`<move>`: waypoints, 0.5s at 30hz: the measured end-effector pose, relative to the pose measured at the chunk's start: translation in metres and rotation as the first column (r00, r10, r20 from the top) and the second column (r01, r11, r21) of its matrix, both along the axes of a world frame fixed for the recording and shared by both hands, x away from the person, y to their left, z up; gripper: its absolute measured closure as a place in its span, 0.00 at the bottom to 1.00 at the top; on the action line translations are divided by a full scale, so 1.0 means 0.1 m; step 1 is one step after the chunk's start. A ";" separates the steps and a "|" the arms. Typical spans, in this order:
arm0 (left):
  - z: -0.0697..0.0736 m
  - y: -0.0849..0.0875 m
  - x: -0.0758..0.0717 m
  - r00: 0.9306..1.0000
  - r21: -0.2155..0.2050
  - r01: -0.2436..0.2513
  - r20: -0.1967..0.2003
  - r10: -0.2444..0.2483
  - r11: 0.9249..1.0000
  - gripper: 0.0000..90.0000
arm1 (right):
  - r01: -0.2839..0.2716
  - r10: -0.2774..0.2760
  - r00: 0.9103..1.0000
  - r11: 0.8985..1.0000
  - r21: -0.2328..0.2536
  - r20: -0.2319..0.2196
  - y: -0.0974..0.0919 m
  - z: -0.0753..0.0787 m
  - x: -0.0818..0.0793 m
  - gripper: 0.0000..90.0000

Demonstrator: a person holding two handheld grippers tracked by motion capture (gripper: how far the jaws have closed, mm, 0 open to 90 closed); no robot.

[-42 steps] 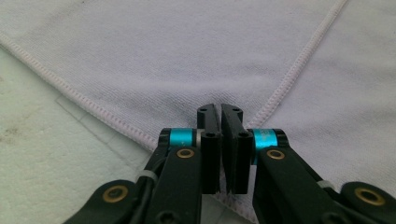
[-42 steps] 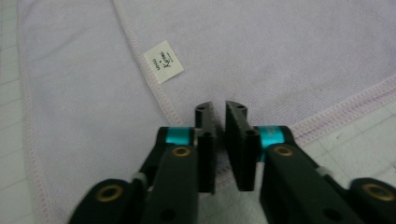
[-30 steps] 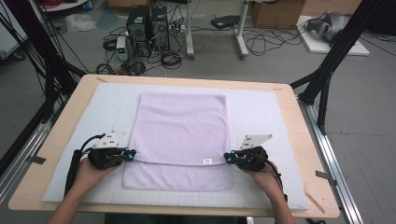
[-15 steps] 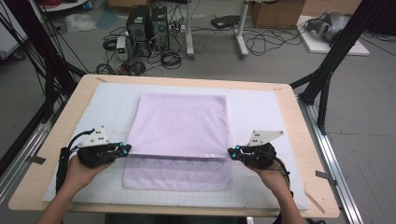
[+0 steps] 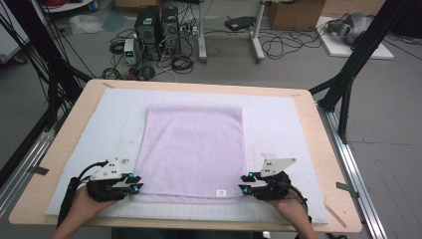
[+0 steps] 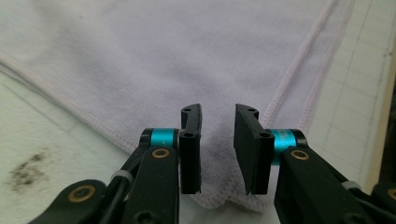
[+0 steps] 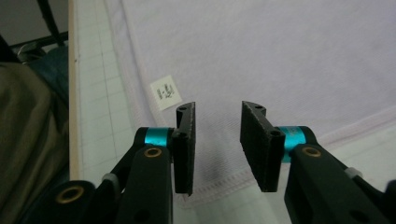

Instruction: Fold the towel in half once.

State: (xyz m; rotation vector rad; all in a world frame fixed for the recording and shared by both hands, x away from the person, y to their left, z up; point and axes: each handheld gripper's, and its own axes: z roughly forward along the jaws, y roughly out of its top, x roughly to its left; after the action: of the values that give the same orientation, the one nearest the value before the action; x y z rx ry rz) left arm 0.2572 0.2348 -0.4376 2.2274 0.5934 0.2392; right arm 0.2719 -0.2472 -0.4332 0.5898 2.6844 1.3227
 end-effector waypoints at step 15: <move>0.23 0.07 -0.12 0.998 -0.044 0.003 0.068 0.000 0.999 0.98 | -0.005 0.005 1.000 1.000 -0.021 0.012 0.01 0.06 -0.03 0.98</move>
State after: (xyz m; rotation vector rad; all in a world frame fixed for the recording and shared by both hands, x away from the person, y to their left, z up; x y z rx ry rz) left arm 0.2447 0.2415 -0.4147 2.1683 0.5552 0.2966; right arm 0.2688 -0.2459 -0.4273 0.5714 2.6891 1.2929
